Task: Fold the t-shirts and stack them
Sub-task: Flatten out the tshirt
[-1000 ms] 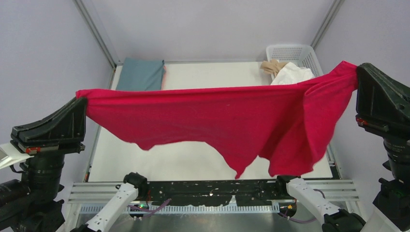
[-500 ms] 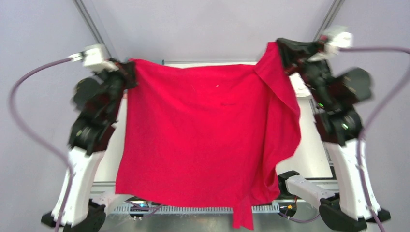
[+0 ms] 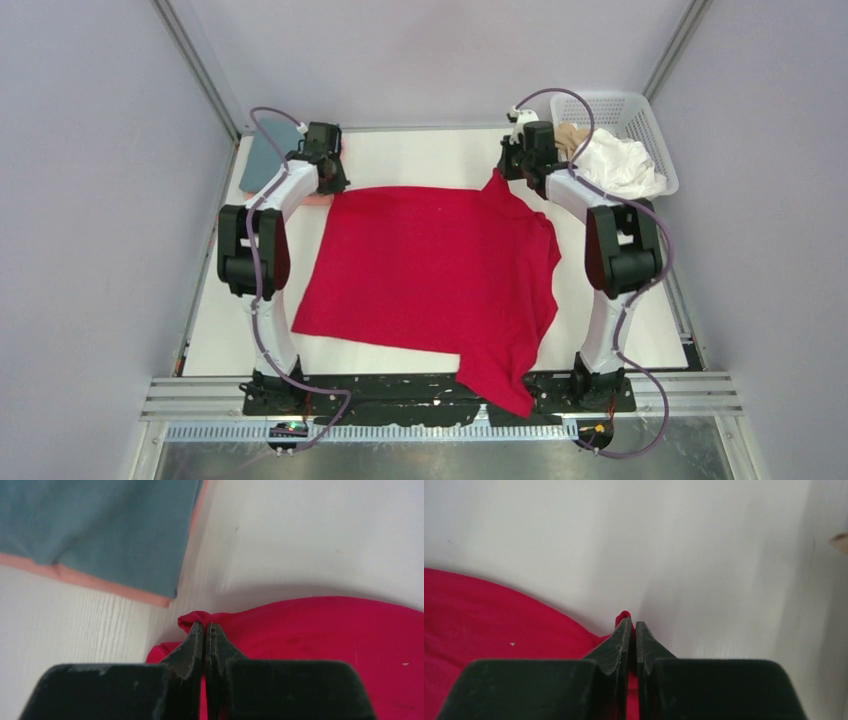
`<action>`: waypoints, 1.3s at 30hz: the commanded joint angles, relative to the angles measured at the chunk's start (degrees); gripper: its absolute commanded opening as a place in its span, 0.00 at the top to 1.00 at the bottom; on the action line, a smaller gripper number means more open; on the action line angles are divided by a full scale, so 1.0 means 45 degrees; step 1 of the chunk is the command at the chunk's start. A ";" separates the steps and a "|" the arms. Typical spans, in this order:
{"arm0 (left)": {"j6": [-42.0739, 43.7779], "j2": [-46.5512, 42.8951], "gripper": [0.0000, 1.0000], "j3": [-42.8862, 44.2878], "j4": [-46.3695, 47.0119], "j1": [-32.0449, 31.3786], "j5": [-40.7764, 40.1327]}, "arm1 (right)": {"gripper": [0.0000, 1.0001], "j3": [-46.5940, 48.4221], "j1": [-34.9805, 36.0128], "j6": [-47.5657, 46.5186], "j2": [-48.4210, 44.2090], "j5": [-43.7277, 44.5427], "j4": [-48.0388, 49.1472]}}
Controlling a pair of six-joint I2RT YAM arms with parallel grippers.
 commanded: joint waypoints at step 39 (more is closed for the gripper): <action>-0.1951 -0.6086 0.00 -0.6912 0.0504 0.0407 0.5401 | 0.05 0.0244 0.1736 0.1513 -0.0437 0.1411 -0.5323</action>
